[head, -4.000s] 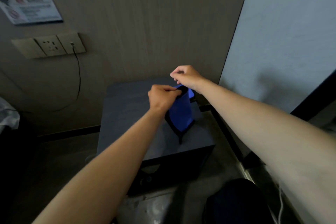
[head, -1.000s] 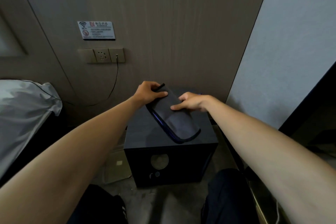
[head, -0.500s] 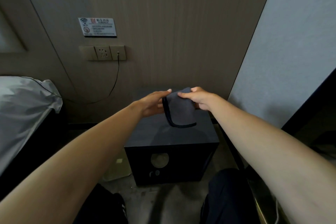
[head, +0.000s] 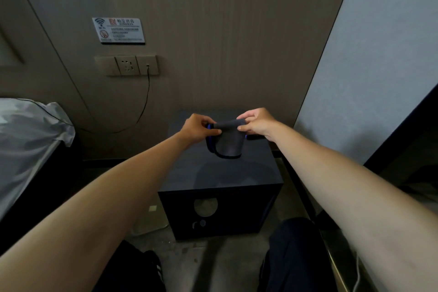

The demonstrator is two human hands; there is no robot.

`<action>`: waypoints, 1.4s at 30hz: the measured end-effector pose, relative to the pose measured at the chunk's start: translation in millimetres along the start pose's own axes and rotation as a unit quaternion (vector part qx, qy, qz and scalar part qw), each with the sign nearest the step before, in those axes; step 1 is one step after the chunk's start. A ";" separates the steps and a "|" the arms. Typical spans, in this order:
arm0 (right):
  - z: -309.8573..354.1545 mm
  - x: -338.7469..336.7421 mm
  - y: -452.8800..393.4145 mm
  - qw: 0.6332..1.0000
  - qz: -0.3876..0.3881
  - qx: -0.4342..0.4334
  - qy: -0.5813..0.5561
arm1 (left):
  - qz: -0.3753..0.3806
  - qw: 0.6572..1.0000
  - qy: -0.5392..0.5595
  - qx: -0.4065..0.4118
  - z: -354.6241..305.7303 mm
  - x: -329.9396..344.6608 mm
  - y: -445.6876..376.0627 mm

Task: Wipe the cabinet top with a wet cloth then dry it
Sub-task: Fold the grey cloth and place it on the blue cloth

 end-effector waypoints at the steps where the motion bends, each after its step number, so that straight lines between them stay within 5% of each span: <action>1: -0.7 -1.1 -4.0 0.999 -0.017 -0.009 0.029 | 0.001 1.000 -0.012 0.002 2.1 1.1 -3.0; 9: -9.1 -5.6 -29.2 0.991 -0.041 0.010 0.130 | 0.029 0.993 0.110 -0.035 18.1 19.4 -19.4; 18: -34.4 -2.4 -82.1 0.997 -0.001 0.082 -0.009 | 0.112 0.934 0.313 -0.132 48.7 60.4 -43.9; 25: -46.3 -10.3 -130.0 0.984 0.049 0.107 -0.131 | -0.055 0.929 0.328 -0.163 93.2 67.3 -104.1; 33: -75.8 -52.3 -216.9 0.973 -0.115 0.124 -0.159 | -0.054 0.937 0.302 -0.169 137.2 110.6 -190.3; 42: -76.6 -81.3 -324.4 0.967 -0.177 0.098 -0.155 | -0.100 0.935 0.298 -0.163 163.9 144.8 -286.3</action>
Point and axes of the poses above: each hand's wrist, its own y-axis away from the middle knuckle, its own x-axis out of the palm, z = x × y, the point moved 7 cm from there along -y, towards the middle knuckle, and after that the axes turned 12 degrees about x, right-handed, at the moved point
